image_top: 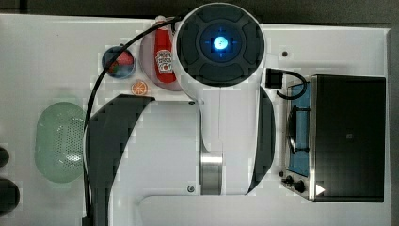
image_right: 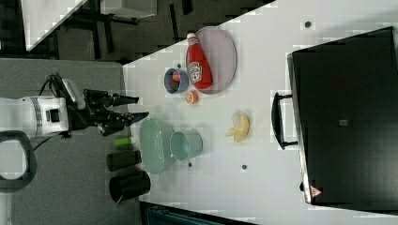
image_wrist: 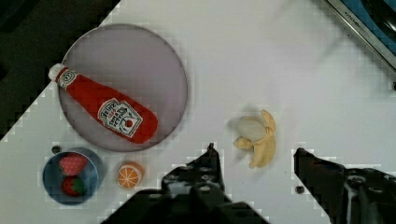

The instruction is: Pick Banana and place it in mug.

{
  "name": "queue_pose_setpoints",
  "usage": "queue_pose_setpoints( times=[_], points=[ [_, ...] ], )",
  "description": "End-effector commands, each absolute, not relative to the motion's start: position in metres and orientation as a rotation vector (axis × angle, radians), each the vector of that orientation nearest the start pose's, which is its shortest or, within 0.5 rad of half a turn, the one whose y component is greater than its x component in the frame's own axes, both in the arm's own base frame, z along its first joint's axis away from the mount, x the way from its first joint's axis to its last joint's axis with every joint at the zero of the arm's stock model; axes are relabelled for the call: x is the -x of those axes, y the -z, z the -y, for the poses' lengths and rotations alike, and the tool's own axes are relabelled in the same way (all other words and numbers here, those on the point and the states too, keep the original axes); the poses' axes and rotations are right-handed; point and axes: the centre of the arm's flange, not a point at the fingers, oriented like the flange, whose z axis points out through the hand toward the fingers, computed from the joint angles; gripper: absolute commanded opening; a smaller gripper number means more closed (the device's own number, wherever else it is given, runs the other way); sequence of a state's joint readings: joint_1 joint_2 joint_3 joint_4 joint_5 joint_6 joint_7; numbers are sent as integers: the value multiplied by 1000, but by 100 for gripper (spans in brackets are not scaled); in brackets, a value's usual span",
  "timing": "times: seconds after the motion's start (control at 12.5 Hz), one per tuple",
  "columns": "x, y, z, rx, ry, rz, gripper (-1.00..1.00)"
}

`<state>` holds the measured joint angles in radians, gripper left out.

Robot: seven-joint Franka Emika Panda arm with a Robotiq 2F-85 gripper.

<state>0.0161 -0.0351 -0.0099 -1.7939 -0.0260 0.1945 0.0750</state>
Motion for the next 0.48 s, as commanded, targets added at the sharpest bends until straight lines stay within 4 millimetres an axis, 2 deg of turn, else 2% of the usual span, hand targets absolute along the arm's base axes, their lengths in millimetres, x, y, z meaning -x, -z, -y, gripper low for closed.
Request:
queue_pose_setpoints(
  times=[0.08, 0.24, 0.48],
  points=[
    [-422, -599, 26, 2857, -60, -1350, 60],
    [-423, -594, 26, 2861, -76, -1352, 100],
    [-434, -557, 25, 2873, -105, -1349, 100]
  ],
)
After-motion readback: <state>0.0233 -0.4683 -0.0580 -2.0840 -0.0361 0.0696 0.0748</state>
